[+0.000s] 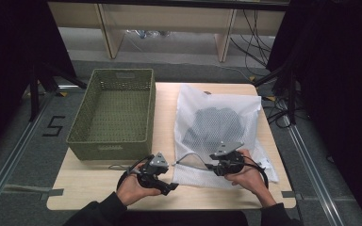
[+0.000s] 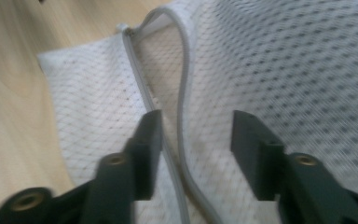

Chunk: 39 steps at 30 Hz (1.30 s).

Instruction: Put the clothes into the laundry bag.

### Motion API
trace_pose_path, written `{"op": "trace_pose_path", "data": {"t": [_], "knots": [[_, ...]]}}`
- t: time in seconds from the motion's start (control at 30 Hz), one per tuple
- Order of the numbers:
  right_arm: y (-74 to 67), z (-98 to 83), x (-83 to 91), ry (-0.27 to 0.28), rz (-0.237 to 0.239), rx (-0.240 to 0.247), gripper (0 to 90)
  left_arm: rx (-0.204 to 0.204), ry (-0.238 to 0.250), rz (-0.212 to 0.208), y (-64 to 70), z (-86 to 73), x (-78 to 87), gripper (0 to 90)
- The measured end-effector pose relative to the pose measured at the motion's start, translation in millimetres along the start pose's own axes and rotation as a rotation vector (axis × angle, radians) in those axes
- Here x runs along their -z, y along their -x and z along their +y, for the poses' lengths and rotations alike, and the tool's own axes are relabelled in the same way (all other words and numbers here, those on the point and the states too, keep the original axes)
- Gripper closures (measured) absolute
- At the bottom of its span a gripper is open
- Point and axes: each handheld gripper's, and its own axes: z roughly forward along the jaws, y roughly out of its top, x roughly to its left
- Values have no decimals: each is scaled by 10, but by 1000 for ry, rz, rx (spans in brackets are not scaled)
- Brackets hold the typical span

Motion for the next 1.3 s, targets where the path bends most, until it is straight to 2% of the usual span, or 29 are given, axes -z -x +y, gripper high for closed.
{"op": "trace_pose_path", "data": {"t": [0.03, 0.07, 0.1, 0.13, 0.2, 0.23, 0.27, 0.3, 0.33, 0.37, 0.43, 0.47, 0.5, 0.53, 0.57, 0.67, 0.7, 0.73, 0.77, 0.87, 0.9, 0.93, 1.0, 1.03, 1.07, 1.13, 1.2, 1.23, 1.3], "knots": [[8, -18, 60, 12, -9, -27, 484, -22, -19, 3, -17, -1, 12, 282], [19, -27, 101, 5, -2, -25, 464, -6, -25, 6, -17, -9, 13, 279], [21, -51, 156, 10, -18, -48, 446, -1, -18, 12, -23, -14, 5, 272], [21, -70, 170, 29, -35, -61, 433, -19, -23, 3, -35, -13, 15, 270], [52, -109, 232, 41, -58, -97, 414, 1, -21, 12, -43, -20, 17, 261], [80, -129, 264, 34, -48, -115, 408, -2, -13, 6, -43, -18, 27, 254], [102, -148, 288, 38, -64, -136, 403, 20, 1, 18, -35, -21, 30, 250], [126, -170, 315, 50, -66, -171, 395, 3, 1, 18, -52, -17, 41, 230], [151, -185, 333, 57, -67, -191, 394, 18, 7, 19, -48, -22, 50, 216], [156, -198, 358, 69, -87, -217, 390, 1, 2, 26, -70, -23, 66, 216], [200, -221, 389, 82, -86, -228, 377, 19, 23, 32, -72, -31, 85, 213], [194, -233, 416, 83, -92, -263, 376, 16, 22, 42, -80, -34, 103, 211], [219, -248, 434, 92, -94, -264, 373, 24, 33, 26, -88, -39, 109, 208], [233, -261, 452, 101, -89, -271, 373, 25, 33, 45, -95, -43, 125, 202], [230, -272, 475, 105, -88, -291, 373, 27, 41, 31, -104, -49, 136, 202], [261, -311, 529, 112, -112, -289, 371, 26, 53, 48, -126, -65, 176, 201], [256, -327, 537, 120, -104, -308, 371, 29, 57, 54, -133, -74, 194, 202], [274, -348, 559, 119, -102, -303, 372, 42, 68, 49, -124, -83, 204, 201], [279, -363, 564, 123, -105, -299, 371, 23, 60, 63, -143, -96, 222, 201], [277, -404, 606, 120, -111, -312, 370, 19, 57, 70, -158, -135, 249, 201], [281, -415, 618, 124, -106, -306, 370, 37, 62, 70, -154, -149, 249, 201], [265, -423, 634, 122, -112, -325, 370, 15, 59, 75, -175, -156, 256, 201], [283, -441, 652, 123, -98, -321, 370, 27, 56, 80, -181, -173, 263, 201], [272, -448, 662, 127, -108, -329, 371, 14, 52, 86, -192, -175, 273, 201], [287, -457, 677, 125, -122, -309, 370, 28, 57, 83, -186, -183, 283, 201], [283, -471, 696, 125, -127, -306, 370, 33, 64, 86, -200, -193, 289, 201], [262, -483, 702, 134, -116, -331, 370, 28, 65, 94, -215, -205, 312, 200], [278, -494, 708, 131, -103, -318, 370, 47, 69, 96, -212, -217, 314, 197], [275, -512, 715, 127, -95, -312, 368, 43, 69, 102, -215, -231, 332, 193]]}}
